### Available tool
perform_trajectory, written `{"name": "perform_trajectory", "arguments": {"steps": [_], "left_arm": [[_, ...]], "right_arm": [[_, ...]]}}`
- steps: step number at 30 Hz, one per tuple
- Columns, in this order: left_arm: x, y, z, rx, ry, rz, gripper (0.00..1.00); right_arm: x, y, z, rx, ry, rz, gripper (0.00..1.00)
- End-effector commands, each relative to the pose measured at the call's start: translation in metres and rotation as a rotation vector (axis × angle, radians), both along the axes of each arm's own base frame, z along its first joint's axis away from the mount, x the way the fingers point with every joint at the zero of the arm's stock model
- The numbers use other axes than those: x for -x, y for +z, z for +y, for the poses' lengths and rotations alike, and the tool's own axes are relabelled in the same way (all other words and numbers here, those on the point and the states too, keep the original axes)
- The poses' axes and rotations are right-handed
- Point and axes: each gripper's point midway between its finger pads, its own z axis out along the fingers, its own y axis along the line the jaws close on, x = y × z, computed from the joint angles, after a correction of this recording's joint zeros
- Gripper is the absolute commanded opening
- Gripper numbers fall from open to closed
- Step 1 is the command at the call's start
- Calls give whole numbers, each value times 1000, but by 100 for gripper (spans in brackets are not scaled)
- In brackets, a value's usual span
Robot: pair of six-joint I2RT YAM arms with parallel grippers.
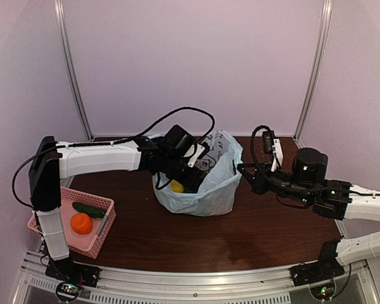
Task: Untie the knot of the plastic bag and take out the fruit
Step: Reach into the gripper of the takeout bag, then pick up the fake fruit from the takeout bag.
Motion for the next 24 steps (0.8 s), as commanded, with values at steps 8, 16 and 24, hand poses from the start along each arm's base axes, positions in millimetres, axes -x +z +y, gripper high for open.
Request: {"name": "perform_trajectory", "arguments": {"steps": [8,16,24], "left_arm": [[20,83,-3,240,-62,-73,69],[32,40,-1,151,-109,16,50],[39,6,8,49,-134,62,45]], "right_arm": [[-5,11,-8,-13,-45,-18,0],[-5,13,-10,-12,-51,-19,0],[-4,22,-14,-28,-59,-32,0]]}}
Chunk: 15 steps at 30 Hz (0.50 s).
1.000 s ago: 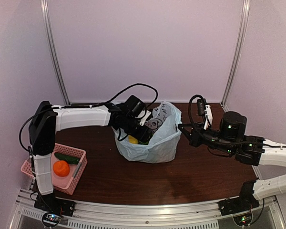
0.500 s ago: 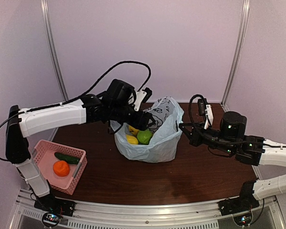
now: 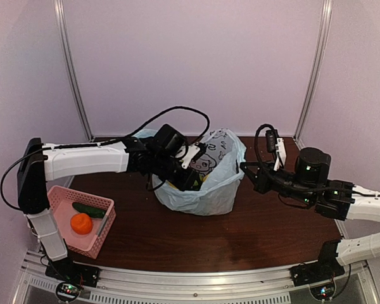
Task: Untie the knot of the plastic bag and take out the fruit
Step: Pick up the fake fruit from the takeout bag.
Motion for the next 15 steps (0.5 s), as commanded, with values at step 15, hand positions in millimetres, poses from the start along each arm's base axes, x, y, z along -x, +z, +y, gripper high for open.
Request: {"name": "perform_trajectory", "arguments": {"steps": [15], "left_arm": [[22,-61,-6,-116,-129,110,43]], "right_arm": [[-3,18,-7,-27,-32,-22,0]]}}
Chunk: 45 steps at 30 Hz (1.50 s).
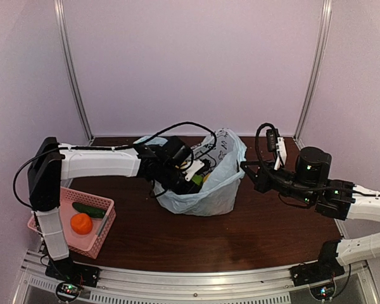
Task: Untie the knot of the plastic bag and take out the fruit
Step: Pick up the fake fruit from the takeout bag.
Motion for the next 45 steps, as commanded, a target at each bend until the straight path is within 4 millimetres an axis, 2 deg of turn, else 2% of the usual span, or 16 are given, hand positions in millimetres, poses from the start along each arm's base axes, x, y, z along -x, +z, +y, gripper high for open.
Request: {"name": "perform_trajectory", "arguments": {"steps": [1,4,9,14,20,27,33,40,45], "left_arm": [[8,-12,-7,-17,-30,33,43],[7,-10,-14,-3,-39,25,44],[6,-4,-29,62,-63,26,56],[6,-9,-42,89,-88,39,65],[6,-3,-58,130,-115,29,69],[-15,-20,-59,70,-37,-13,70],[-18,-30,-69,93,-34,8,70],[-13,-56,-63,48,-29,42,71],[-14,-65,-65,39,-23,45,74]], "right_arm": [[-2,14,-5,-24,-24,-17,0],[-2,15,-6,-25,-25,-19,0],[-2,16,-5,-33,-24,-19,0],[-2,17,-6,-37,-23,-20,0],[-1,16,-8,-36,-27,-20,1],[-1,16,-7,-40,-25,-19,0],[-1,16,-7,-42,-25,-19,1],[-1,14,-8,-46,-27,-17,1],[-1,13,-6,-47,-21,-16,1]]}}
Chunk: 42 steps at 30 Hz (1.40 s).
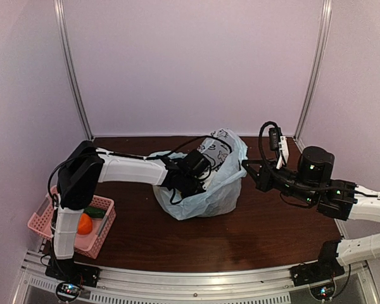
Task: Untie the knot of the plastic bag and take out the fruit
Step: Pick up the fake fruit from the takeout bag.
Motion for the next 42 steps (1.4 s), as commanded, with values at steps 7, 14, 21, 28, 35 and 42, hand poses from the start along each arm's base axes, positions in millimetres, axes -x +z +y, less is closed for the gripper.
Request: {"name": "perform_trajectory", "arguments": {"steps": [7,14,21,28,35,42], "left_arm": [[-2,-7,-18,55,1,3,74],[-2,-1,-19,66,0,3,50],[-7,27,-15,86,23,-48,46],[-5,90,8,153,72,-145,46],[7,126,37,174,100,-191,46],[14,171,51,227,92,-254,45]], "right_arm": [[-3,5,-5,-23,-23,-6,1],[-3,4,-6,-22,-28,-4,1],[-3,5,-6,-25,-28,-5,1],[-3,5,-8,-21,-36,-7,1],[-3,7,-6,-15,-31,-12,1],[-3,8,-6,-15,-31,-14,1]]}}
